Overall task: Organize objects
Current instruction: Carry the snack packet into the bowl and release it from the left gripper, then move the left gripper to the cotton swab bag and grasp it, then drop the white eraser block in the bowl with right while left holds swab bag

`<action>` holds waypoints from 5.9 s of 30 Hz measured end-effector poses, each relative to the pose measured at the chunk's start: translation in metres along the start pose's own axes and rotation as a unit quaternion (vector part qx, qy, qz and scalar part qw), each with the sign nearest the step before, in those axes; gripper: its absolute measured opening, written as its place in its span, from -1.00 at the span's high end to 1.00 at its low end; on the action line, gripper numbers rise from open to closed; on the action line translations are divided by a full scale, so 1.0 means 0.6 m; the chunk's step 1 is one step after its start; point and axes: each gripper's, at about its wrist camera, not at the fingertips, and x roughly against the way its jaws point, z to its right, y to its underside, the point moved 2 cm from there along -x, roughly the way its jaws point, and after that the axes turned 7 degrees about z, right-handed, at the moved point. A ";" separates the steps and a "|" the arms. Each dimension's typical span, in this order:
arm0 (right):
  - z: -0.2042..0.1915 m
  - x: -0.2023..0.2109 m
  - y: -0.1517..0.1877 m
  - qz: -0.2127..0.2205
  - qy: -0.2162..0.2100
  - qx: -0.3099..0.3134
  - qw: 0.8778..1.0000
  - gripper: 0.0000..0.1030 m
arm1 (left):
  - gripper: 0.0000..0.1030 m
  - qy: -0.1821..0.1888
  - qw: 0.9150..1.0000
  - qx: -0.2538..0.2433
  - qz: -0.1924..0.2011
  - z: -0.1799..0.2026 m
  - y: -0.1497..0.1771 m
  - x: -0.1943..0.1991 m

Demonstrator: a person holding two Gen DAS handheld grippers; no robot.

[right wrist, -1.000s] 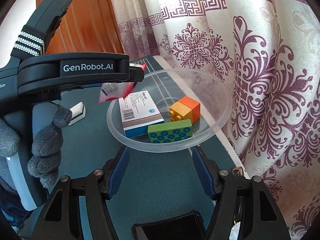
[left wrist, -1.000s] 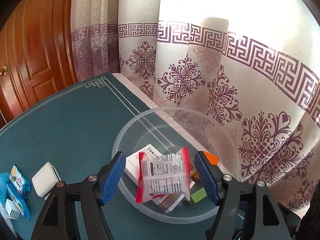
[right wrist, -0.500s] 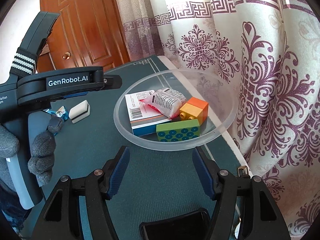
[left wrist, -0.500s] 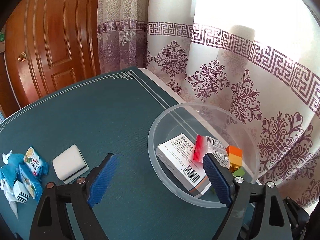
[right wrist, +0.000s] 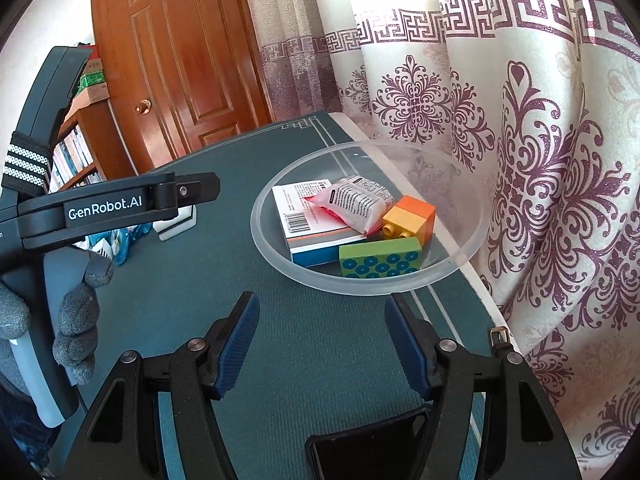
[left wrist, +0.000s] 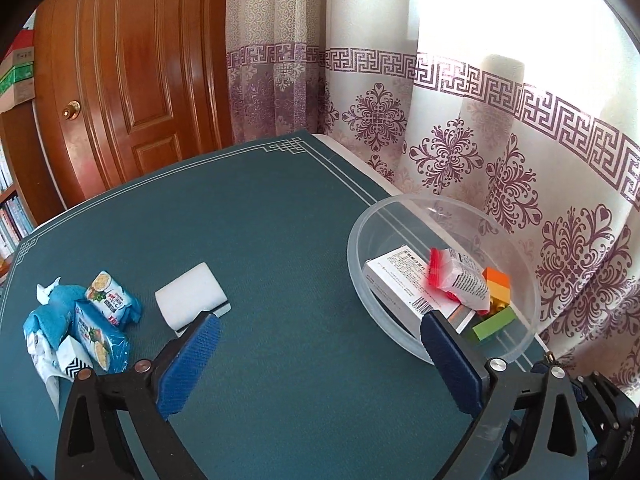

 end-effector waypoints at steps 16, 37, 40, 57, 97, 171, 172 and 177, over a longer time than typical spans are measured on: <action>-0.061 -0.015 0.024 -0.027 -0.020 0.016 0.999 -0.30 | -0.99 -0.082 0.995 0.061 0.009 -0.144 0.032 0.050; -0.150 -0.036 0.042 -0.050 -0.049 0.031 0.997 -0.30 | -0.99 -0.196 0.964 0.180 0.004 -0.388 0.097 0.111; -0.161 -0.039 0.045 -0.053 -0.052 0.034 0.997 -0.30 | -0.99 -0.207 0.959 0.193 -0.003 -0.412 0.110 0.107; -0.178 -0.057 0.056 -0.070 -0.051 0.039 0.996 -0.30 | -0.99 -0.205 0.958 0.202 -0.022 -0.440 0.124 0.066; -0.222 -0.080 0.057 -0.078 -0.065 0.064 0.993 -0.30 | -0.62 -0.217 0.959 0.177 -0.041 -0.463 0.119 0.022; -0.244 -0.191 -0.096 -0.027 -0.006 0.097 0.995 -0.20 | 0.11 -0.131 0.977 0.163 0.041 -0.408 0.092 0.113; -0.233 -0.189 -0.102 -0.026 0.001 0.095 0.995 -0.20 | 0.11 -0.130 0.978 0.161 0.041 -0.405 0.091 0.114; -0.175 -0.181 -0.128 -0.021 0.030 0.074 0.997 -0.20 | 0.11 -0.122 0.980 0.150 0.039 -0.392 0.090 0.112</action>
